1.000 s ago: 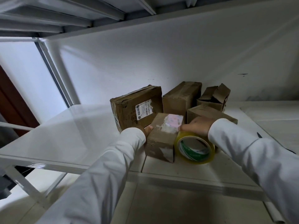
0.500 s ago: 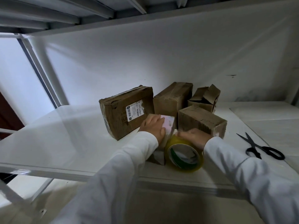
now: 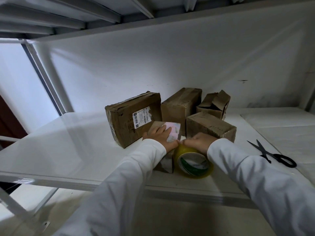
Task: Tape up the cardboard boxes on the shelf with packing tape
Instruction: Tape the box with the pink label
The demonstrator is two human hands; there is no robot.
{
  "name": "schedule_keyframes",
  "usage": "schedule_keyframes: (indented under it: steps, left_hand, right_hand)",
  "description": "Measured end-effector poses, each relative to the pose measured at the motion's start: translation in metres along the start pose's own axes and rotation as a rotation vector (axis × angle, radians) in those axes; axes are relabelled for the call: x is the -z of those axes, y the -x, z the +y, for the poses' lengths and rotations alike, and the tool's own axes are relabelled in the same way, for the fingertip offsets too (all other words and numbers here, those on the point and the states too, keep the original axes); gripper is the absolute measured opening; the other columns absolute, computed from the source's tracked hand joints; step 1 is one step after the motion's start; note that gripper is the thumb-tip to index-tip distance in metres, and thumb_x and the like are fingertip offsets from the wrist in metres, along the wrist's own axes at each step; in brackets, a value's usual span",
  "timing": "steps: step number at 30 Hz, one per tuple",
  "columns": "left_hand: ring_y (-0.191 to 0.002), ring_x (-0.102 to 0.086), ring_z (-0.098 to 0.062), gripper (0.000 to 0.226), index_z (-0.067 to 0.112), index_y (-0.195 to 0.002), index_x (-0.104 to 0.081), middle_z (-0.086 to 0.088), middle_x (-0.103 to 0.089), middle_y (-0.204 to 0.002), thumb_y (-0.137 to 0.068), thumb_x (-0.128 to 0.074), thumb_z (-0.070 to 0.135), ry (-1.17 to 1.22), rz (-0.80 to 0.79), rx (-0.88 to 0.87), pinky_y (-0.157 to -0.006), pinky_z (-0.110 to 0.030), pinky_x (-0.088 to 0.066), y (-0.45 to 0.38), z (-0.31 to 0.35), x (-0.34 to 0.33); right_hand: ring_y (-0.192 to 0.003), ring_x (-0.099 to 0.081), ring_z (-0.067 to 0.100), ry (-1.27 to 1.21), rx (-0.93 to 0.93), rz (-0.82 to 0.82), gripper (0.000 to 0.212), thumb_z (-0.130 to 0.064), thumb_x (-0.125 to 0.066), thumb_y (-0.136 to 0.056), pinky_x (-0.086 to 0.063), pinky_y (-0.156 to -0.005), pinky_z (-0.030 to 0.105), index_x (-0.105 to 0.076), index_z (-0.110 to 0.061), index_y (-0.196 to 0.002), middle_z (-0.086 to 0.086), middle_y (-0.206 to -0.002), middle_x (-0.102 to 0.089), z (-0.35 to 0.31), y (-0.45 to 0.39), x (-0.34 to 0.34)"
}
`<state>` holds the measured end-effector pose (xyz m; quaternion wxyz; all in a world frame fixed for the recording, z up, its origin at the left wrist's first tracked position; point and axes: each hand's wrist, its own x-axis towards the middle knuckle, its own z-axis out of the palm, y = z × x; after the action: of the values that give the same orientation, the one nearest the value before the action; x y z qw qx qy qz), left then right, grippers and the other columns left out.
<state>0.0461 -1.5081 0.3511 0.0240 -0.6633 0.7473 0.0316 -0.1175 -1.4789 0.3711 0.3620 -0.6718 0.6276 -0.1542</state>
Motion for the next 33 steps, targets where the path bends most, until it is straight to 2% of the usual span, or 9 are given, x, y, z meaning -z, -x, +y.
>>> schedule_keyframes:
  steps: [4, 10, 13, 17, 22, 28, 33]
  left_hand:
    - [-0.146, -0.003, -0.018, 0.078, 0.034, -0.151, -0.008, 0.009, -0.002, -0.160, -0.088, -0.035, 0.069, 0.024, -0.003, 0.020, -0.113, -0.049, -0.012, 0.000, 0.000, 0.000]
    - [-0.146, -0.003, -0.021, 0.077, 0.034, -0.151, -0.007, 0.009, -0.002, -0.160, -0.088, -0.033, 0.070, 0.037, 0.012, 0.031, -0.114, -0.048, -0.012, 0.003, -0.001, 0.000]
    - [-0.146, -0.002, -0.022, 0.084, 0.033, -0.151, -0.007, 0.007, -0.001, -0.160, -0.084, -0.027, 0.077, 0.054, -0.004, 0.029, -0.115, -0.051, -0.010, 0.006, 0.001, 0.003]
    - [-0.147, 0.003, -0.022, 0.096, 0.031, -0.152, -0.004, 0.006, 0.004, -0.160, -0.076, -0.035, 0.082, 0.080, -0.087, 0.022, -0.116, -0.055, -0.005, 0.008, 0.001, 0.009]
    - [-0.147, 0.004, -0.022, 0.105, 0.031, -0.152, -0.001, 0.005, 0.006, -0.160, -0.070, -0.043, 0.084, 0.055, -0.140, 0.011, -0.115, -0.057, -0.006, 0.002, -0.001, 0.011]
    - [-0.147, 0.005, -0.026, 0.110, 0.031, -0.152, 0.000, 0.002, 0.006, -0.160, -0.067, -0.037, 0.089, 0.057, -0.090, 0.064, -0.115, -0.057, -0.005, 0.002, 0.005, 0.003]
    - [-0.147, 0.005, -0.026, 0.107, 0.029, -0.152, 0.000, 0.002, 0.007, -0.160, -0.069, -0.038, 0.087, 0.087, -0.083, 0.076, -0.115, -0.057, -0.005, 0.004, 0.006, 0.002]
  right_hand:
    - [-0.083, -0.055, 0.019, 0.111, 0.032, 0.042, 0.050, -0.057, -0.053, -0.085, -0.040, -0.079, 0.028, -0.067, -0.013, -0.106, 0.002, -0.092, -0.059, 0.001, 0.001, 0.003]
    - [-0.086, -0.054, 0.020, 0.116, 0.045, 0.069, 0.046, -0.054, -0.052, -0.088, -0.042, -0.083, 0.030, -0.065, -0.013, -0.102, 0.007, -0.097, -0.061, 0.007, 0.000, 0.007]
    - [-0.090, -0.058, 0.024, 0.111, 0.048, 0.064, 0.046, -0.053, -0.052, -0.088, -0.044, -0.086, 0.032, -0.066, -0.011, -0.101, 0.010, -0.099, -0.063, 0.009, -0.002, 0.008]
    - [-0.090, -0.061, 0.025, 0.089, 0.038, 0.052, 0.038, -0.055, -0.053, -0.087, -0.045, -0.084, 0.032, -0.062, -0.019, -0.081, 0.007, -0.091, -0.063, 0.013, -0.006, 0.010]
    - [-0.081, -0.063, 0.022, 0.035, 0.046, 0.052, 0.042, -0.055, -0.052, -0.088, -0.047, -0.079, 0.031, -0.065, -0.017, -0.080, 0.004, -0.084, -0.065, 0.018, -0.004, 0.013]
    - [-0.077, -0.061, 0.026, 0.101, 0.101, 0.126, 0.043, -0.056, -0.054, -0.086, -0.047, -0.075, 0.033, -0.058, -0.016, -0.071, 0.011, -0.077, -0.061, 0.021, -0.011, 0.023]
    - [-0.073, -0.055, 0.022, 0.118, 0.111, 0.130, 0.043, -0.054, -0.051, -0.088, -0.044, -0.074, 0.031, -0.059, -0.014, -0.076, 0.011, -0.077, -0.057, 0.024, -0.011, 0.023]
